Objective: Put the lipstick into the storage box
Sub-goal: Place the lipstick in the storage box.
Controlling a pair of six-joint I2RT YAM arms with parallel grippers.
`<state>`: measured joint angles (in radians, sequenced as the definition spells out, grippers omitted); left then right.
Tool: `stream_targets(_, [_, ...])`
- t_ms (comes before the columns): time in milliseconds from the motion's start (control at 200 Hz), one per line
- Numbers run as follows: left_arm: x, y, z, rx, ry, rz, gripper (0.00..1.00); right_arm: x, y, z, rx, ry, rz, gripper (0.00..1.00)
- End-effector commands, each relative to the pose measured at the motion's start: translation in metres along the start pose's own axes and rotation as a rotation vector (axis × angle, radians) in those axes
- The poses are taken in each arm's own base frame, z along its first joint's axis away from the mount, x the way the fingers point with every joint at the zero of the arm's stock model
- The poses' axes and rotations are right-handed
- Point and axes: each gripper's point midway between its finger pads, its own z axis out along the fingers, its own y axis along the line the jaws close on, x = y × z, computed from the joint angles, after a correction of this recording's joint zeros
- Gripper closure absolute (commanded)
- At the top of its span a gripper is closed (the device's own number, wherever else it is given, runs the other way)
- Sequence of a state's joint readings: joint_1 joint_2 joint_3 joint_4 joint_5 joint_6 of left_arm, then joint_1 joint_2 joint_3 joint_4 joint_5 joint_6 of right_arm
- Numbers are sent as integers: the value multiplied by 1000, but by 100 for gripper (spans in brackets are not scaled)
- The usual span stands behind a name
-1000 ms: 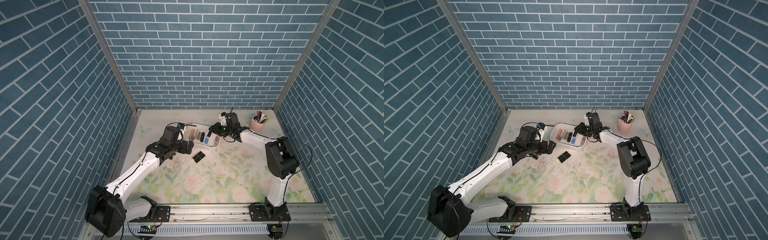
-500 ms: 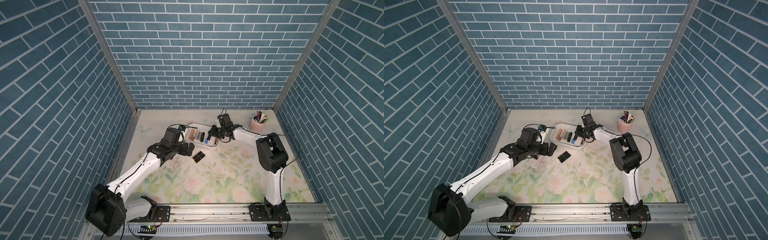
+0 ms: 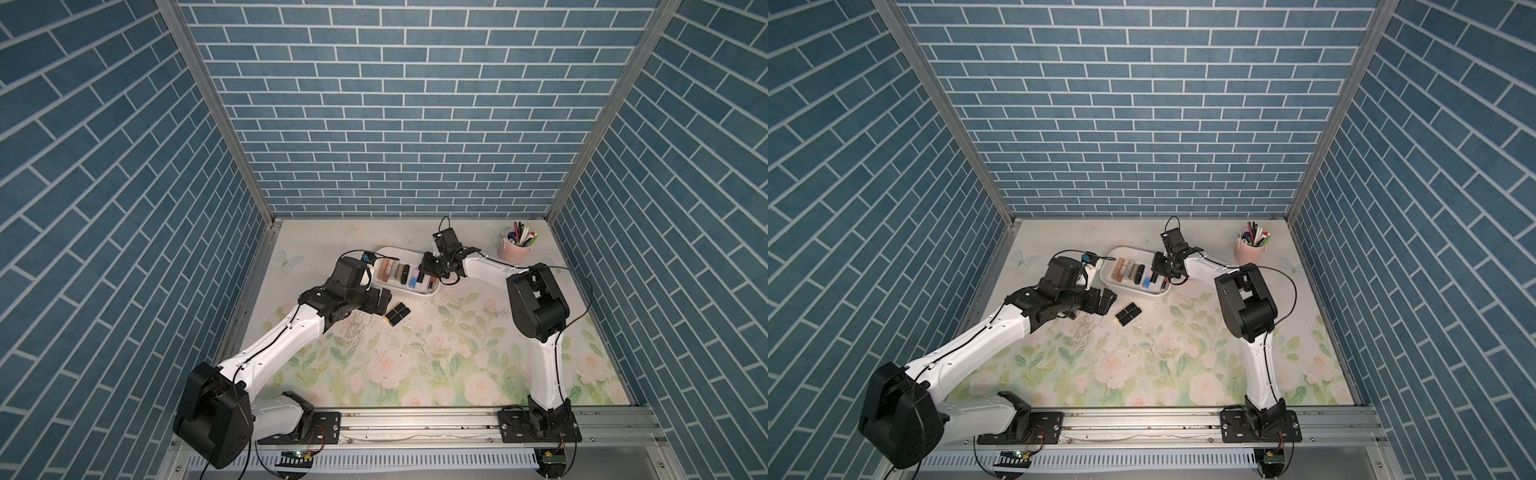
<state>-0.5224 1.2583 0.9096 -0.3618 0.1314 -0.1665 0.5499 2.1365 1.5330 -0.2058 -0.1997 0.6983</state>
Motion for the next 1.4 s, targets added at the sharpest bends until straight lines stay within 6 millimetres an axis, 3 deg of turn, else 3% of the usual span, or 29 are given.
stream_targets(0, [9,-2,3,2,28,22,0,3,-4,7,24,17,-30,79])
stream_targets(525, [15,-8,4,7,44,43,0,2,-2,4,19,11,-24,57])
stream_targets(770, [16,-8,3,7,46,44,0,-6,5,-9,11,-19,-27,49])
stream_targets(975, [15,-10,3,12,40,40,0,-20,20,-35,-2,-78,-44,45])
stream_targets(1175, [20,-15,8,23,51,51,0,-37,61,-80,-128,-176,-91,44])
stream_targets(1280, [28,-18,16,21,85,67,3,-40,78,-108,-196,-205,-122,44])
stream_targets(1390, [41,-29,26,33,135,92,15,-31,81,-131,-225,-213,-142,43])
